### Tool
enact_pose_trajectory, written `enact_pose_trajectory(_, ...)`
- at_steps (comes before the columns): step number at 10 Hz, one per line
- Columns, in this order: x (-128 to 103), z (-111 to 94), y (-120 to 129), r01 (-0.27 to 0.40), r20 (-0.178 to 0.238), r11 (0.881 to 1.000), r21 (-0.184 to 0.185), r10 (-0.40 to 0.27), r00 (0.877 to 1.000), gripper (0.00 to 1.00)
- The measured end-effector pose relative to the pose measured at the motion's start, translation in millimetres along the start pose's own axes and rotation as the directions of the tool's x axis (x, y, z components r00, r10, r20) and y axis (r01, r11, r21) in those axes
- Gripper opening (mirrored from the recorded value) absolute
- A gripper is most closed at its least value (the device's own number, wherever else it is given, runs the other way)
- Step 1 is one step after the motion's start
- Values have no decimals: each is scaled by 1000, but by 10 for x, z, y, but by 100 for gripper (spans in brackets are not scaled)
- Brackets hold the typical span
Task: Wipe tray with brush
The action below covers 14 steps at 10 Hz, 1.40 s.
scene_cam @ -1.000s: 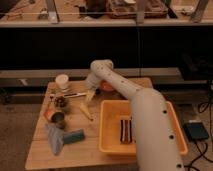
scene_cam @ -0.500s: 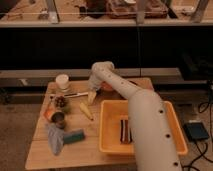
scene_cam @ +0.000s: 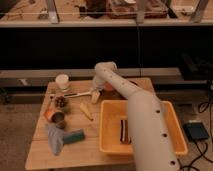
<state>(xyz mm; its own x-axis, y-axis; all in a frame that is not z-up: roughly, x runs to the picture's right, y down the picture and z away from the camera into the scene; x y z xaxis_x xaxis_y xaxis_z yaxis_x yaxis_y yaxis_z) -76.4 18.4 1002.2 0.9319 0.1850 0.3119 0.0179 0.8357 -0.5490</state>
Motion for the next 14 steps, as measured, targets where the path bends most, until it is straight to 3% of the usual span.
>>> enact_pose_trajectory(3,21,16,19,-19,10,1000,-6,19,1000,44)
enact_pose_trajectory(5,62,-13,32,-33,67,999,-2,34,997,24)
enact_pose_trajectory(7,81,-100,24,-32,87,999,17,30,996,10)
enact_pose_trajectory(8,58,-152,28,-28,95,999,26,25,995,10)
enact_pose_trajectory(11,86,-575,43,-18,116,996,90,8,993,10)
enact_pose_trajectory(14,347,-1075,193,-17,135,990,140,-2,991,10)
